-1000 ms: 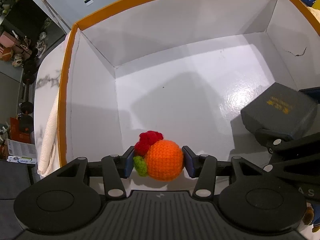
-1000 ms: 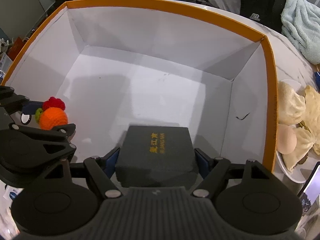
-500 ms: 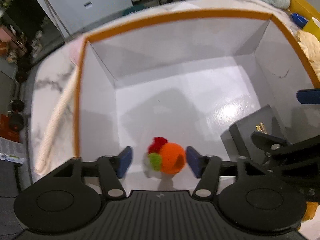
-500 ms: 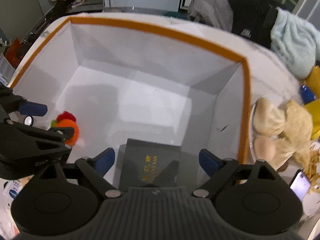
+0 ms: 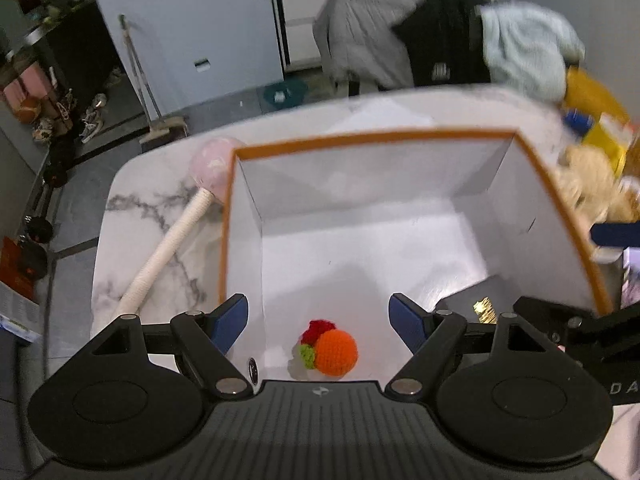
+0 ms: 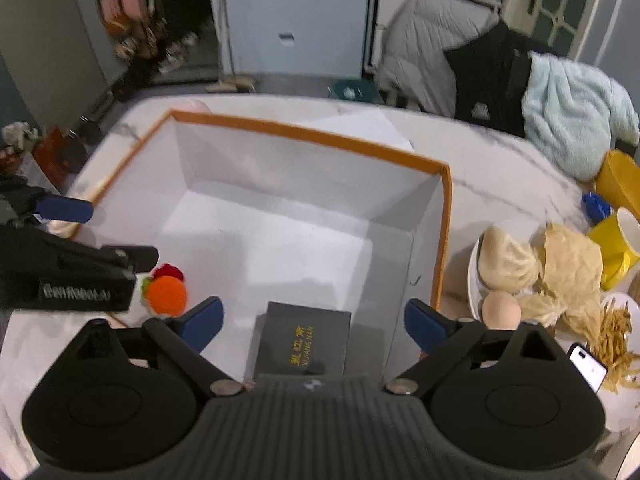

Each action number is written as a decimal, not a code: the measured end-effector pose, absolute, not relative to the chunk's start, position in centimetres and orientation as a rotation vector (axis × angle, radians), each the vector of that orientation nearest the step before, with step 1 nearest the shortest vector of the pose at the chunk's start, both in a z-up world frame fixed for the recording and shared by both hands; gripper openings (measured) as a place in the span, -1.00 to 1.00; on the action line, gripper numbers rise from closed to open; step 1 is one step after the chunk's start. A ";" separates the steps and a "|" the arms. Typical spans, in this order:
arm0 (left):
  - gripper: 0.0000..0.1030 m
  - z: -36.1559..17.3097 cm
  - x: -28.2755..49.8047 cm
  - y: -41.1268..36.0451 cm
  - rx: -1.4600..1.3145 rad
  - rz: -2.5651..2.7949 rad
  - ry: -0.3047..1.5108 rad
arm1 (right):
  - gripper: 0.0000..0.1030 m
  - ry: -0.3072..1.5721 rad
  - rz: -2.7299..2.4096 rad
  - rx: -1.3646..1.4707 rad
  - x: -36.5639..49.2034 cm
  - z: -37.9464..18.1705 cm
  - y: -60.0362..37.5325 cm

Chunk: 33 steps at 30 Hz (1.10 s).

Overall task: Organize objects
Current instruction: 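Lower and open both grippers, dropping fruit and black box into the orange box, then move left gripper to the white panda plush while right gripper approaches the sailor duck plush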

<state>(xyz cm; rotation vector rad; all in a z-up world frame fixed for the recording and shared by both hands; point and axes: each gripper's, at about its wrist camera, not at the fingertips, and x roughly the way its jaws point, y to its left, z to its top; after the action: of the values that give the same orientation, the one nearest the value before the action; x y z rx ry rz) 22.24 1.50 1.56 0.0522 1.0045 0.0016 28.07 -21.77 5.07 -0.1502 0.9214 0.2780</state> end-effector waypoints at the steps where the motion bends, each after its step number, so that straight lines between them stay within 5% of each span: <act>1: 0.78 2.1 21.6 1.7 0.029 -0.009 0.983 | 0.92 0.889 0.298 -0.156 27.5 5.4 -21.9; 12: 0.78 5.2 13.3 3.2 -0.061 -0.084 0.737 | 0.98 0.693 0.470 -0.069 21.6 6.9 -24.6; 33: 0.77 -2.4 6.9 6.5 -0.079 -0.024 0.886 | 0.98 0.702 0.477 -0.270 14.3 1.5 -24.9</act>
<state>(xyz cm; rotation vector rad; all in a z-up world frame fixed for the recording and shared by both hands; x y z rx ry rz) 6.86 6.45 -2.37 -0.0795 0.8861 -0.0237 14.31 -24.87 1.47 -0.2698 0.7020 0.4775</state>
